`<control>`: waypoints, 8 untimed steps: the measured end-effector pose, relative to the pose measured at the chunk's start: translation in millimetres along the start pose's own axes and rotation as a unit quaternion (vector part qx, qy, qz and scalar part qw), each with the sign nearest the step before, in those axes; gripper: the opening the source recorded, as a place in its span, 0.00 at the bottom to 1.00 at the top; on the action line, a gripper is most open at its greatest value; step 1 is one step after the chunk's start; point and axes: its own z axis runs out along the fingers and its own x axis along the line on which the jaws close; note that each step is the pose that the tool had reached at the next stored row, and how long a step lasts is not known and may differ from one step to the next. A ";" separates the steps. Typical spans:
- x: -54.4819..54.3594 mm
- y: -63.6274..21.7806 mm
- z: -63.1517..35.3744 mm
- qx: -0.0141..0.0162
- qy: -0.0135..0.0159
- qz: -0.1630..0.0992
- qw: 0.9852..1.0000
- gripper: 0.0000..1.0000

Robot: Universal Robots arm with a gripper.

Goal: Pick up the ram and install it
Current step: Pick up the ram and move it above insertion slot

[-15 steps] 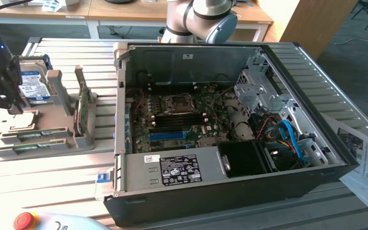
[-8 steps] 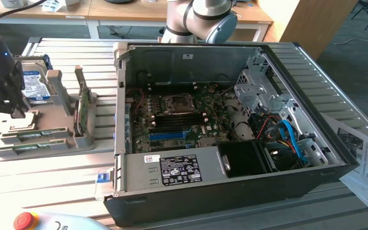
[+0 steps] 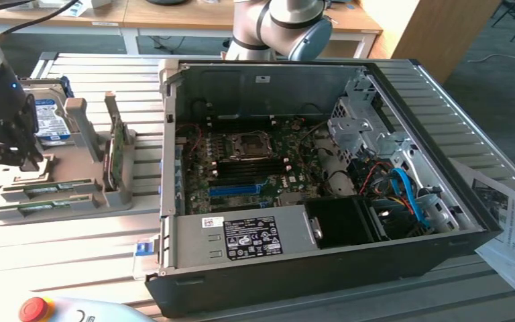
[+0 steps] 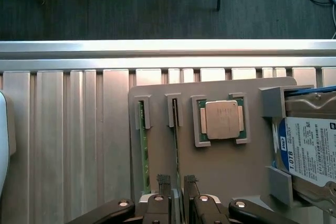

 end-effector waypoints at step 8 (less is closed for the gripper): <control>1.0 -0.4 4.7 0.000 0.000 0.000 1.000 0.24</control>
